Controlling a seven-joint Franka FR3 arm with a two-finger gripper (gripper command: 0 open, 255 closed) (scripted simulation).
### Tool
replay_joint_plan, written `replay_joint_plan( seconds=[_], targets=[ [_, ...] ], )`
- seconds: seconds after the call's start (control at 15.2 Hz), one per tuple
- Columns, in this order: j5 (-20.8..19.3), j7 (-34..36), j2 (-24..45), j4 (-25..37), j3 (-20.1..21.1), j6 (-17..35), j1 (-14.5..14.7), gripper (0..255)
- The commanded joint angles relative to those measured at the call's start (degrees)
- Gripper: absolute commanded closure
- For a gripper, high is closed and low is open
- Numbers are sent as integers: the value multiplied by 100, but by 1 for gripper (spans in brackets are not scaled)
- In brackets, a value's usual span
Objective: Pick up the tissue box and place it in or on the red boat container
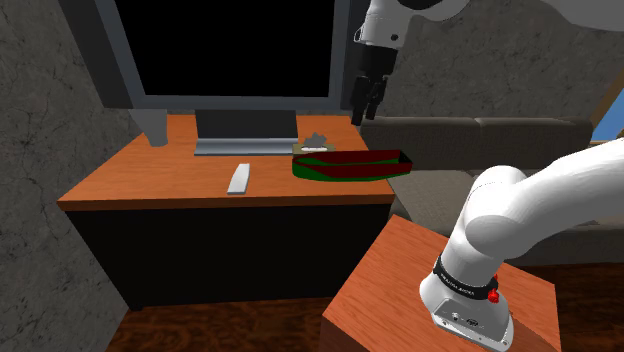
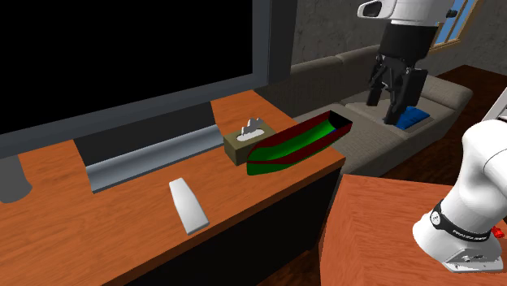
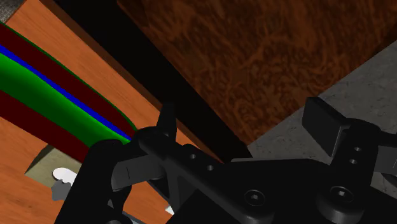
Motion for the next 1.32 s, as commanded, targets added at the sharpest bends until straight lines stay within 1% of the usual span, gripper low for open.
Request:
replay_joint_plan(
  seconds=[0.0,0.33,0.66,0.99,1.25],
  targets=[
    [0,0,0,0,0,0,0,0],
    [-621,-443,804,29,-14,630,-70,0],
    [-1259,-761,1686,199,-24,1254,-169,0],
    [-1930,-955,2624,522,-27,1821,-293,0],
    [-2499,-1030,3400,898,-33,2201,-392,0]
  ],
)
